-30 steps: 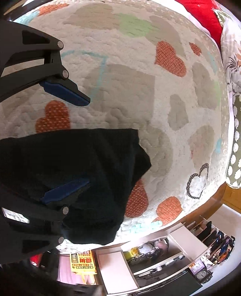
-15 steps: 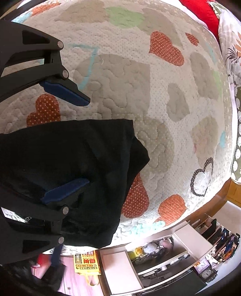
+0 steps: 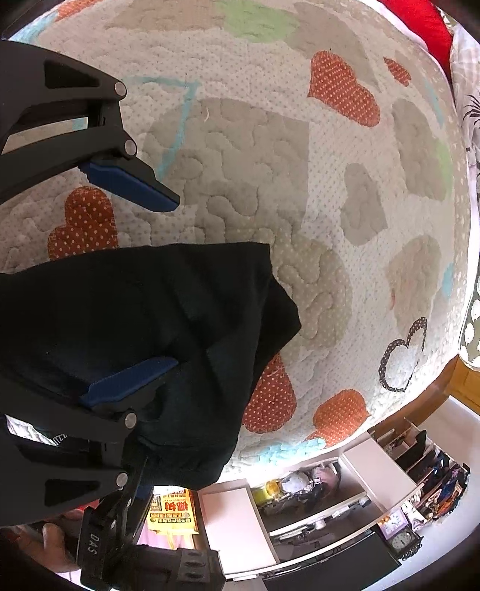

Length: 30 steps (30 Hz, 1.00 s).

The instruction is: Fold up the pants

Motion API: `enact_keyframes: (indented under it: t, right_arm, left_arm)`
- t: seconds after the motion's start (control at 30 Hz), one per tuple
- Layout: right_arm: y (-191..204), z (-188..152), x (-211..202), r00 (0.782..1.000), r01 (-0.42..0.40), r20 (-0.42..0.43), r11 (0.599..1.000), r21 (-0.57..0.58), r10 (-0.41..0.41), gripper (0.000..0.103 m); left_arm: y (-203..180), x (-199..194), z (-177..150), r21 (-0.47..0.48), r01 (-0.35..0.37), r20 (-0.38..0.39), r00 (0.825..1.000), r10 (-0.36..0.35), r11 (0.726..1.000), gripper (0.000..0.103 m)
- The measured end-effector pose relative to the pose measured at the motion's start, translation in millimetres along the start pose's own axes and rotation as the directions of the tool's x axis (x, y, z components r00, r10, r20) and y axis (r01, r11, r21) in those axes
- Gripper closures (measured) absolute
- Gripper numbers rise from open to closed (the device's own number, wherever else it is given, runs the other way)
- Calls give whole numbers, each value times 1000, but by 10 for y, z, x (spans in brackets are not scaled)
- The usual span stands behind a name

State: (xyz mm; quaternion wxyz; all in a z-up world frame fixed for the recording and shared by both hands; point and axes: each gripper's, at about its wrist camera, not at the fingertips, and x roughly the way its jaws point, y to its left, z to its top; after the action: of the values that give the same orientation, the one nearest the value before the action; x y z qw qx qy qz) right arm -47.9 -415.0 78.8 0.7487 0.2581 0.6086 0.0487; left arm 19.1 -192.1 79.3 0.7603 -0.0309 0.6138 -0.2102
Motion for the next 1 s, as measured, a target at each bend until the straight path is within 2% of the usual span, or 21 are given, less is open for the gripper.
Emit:
enact_keyframes:
  t: [0.03, 0.07, 0.13, 0.23, 0.33, 0.43, 0.57, 0.63, 0.73, 0.8, 0.83, 0.87, 0.9, 0.93, 0.97, 1.0]
  right_arm:
    - [23, 2, -3, 1000, -3, -4, 1000, -11, 3, 54]
    - [46, 5, -18, 1000, -4, -8, 1000, -27, 3, 58]
    - [58, 2, -49, 1000, -3, -16, 999, -44, 2, 59]
    - [7, -3, -82, 1000, -12, -8, 1000, -27, 11, 55]
    - [-80, -22, -72, 1000, -3, 1, 1000, -2, 3, 37]
    - [-154, -37, -48, 999, -42, 8, 999, 23, 42, 35]
    - [-144, -34, 33, 997, -76, -4, 997, -8, 76, 33]
    - [-143, -17, 89, 994, -107, -5, 994, -25, 107, 29]
    - [-159, -13, 121, 989, -150, 7, 988, -32, 150, 24]
    - [-159, -9, 132, 987, -160, 10, 986, -43, 160, 24]
    - [-128, -8, 131, 989, -144, 10, 988, -63, 145, 28]
    - [-98, -8, 129, 991, -131, 6, 988, -79, 132, 42]
    - [-60, -10, 120, 989, -148, -6, 985, -87, 148, 48]
    - [-33, -14, 111, 986, -167, -10, 983, -81, 167, 58]
    - [9, -17, 92, 985, -174, -11, 981, -83, 174, 60]
    - [98, -21, 56, 985, -173, -11, 979, -107, 173, 61]
  left_arm:
    - [-5, 7, 4, 2, 3, -1, 1000, -3, 1000, 22]
    - [-10, 10, 7, 3, 3, -2, 1000, -3, 1000, 22]
    - [-20, 9, 11, 4, 3, -6, 1000, -3, 1000, 22]
    - [-14, -17, -9, 0, 15, -11, 1000, -15, 1000, 22]
    - [18, -28, -72, -3, 32, -17, 999, -32, 999, 20]
    - [63, -2, -140, -13, 60, -12, 998, -60, 998, 17]
    - [158, 71, -169, -73, 114, -5, 993, -115, 991, 12]
    - [181, 106, -163, -91, 128, 1, 992, -129, 988, 9]
    - [137, 157, -136, -75, 131, 13, 991, -131, 989, 0]
    - [102, 219, -121, -65, 132, 13, 991, -132, 989, 0]
    - [75, 238, -110, -60, 125, 22, 992, -123, 990, 0]
    - [60, 242, -102, -56, 123, 25, 992, -122, 991, 0]
    - [46, 244, -95, -50, 124, 23, 992, -123, 991, 0]
    - [31, 238, -88, -40, 135, 19, 991, -134, 990, 0]
    - [28, 218, -94, -36, 151, 21, 988, -150, 988, 4]
    - [16, 183, -99, -29, 176, 29, 984, -176, 984, 25]
